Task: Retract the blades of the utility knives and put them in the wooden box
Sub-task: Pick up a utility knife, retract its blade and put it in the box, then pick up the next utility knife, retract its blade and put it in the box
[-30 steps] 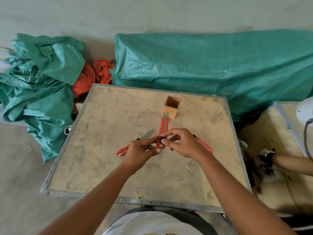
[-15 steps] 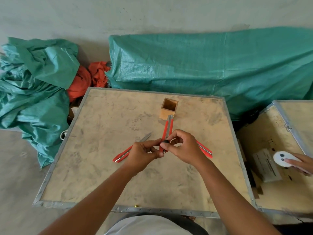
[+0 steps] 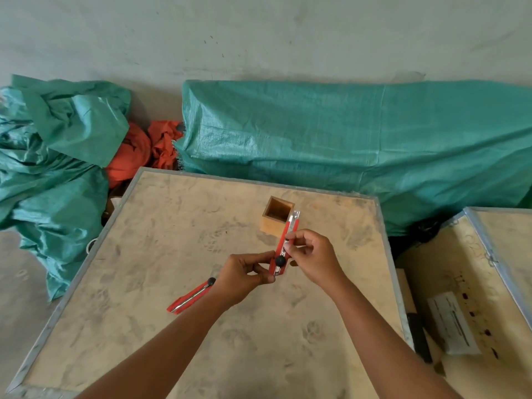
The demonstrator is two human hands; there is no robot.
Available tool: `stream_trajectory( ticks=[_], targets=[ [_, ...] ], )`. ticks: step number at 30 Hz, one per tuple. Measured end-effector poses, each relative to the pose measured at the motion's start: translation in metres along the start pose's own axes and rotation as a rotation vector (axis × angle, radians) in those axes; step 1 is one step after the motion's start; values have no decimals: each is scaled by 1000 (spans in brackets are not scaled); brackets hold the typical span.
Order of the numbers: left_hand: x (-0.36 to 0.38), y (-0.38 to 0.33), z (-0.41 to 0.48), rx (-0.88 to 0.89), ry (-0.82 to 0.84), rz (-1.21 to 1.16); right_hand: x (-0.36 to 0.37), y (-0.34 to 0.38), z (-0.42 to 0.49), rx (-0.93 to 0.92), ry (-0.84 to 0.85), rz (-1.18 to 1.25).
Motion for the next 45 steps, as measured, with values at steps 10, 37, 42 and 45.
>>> stream_trajectory(
  ticks=[10, 37, 42, 45],
  targets=[
    [-2, 14, 138, -90, -194, 289, -30, 0, 127, -51, -211, -66],
    [0, 56, 155, -200, -133, 213, 11, -26, 136, 0, -172, -298],
    [-31, 71, 92, -207, -181, 210, 36, -34, 91, 19, -139, -250],
    [-52, 86, 47, -252, -231, 169, 66, -39, 67, 53, -71, -206]
  ],
)
Point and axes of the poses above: each hand's wrist, its own z-axis towards the middle knuckle, its own x-axis out of the palm, y = z × x, the point moved 1 cm from there along z, towards the middle knuckle, and after that the axes turned 8 degrees about x, right-handed, at the moved point
